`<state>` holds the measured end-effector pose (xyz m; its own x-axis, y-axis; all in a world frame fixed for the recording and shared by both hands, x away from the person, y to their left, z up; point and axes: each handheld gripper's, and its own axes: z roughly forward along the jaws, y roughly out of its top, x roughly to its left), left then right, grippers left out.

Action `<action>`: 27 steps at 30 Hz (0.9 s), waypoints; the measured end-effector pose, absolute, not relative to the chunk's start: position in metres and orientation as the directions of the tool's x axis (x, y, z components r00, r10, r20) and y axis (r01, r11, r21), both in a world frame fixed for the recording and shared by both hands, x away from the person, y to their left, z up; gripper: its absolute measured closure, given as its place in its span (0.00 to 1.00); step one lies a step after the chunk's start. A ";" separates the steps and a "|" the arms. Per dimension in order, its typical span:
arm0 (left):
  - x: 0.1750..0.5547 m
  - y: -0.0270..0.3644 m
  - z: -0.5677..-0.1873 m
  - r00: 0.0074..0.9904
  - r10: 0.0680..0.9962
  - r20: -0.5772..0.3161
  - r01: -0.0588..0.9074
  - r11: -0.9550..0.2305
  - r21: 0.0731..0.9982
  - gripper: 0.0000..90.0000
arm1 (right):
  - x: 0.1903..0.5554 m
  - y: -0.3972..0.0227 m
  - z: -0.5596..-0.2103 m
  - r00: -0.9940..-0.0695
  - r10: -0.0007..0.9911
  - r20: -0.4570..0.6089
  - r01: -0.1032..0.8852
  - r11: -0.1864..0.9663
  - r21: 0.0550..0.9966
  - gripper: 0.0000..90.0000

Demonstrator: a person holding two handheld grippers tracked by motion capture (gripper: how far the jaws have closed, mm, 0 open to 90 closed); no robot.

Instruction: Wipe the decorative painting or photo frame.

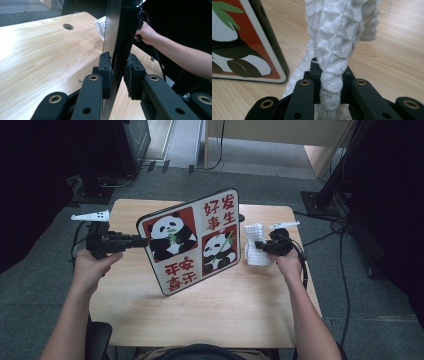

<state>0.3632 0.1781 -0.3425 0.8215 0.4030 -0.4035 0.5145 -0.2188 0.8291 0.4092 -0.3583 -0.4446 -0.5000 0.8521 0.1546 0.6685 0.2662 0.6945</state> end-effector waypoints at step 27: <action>0.361 0.178 -0.341 0.817 0.411 -0.404 0.520 -0.226 0.824 0.86 | 0.427 -0.391 -0.470 -0.406 0.904 0.135 0.711 0.220 0.668 0.87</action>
<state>0.3607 0.1776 -0.3414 0.8173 0.4113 -0.4036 0.5203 -0.2256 0.8237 0.4273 -0.3911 -0.4697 -0.4063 0.9036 0.1353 0.7110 0.2197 0.6680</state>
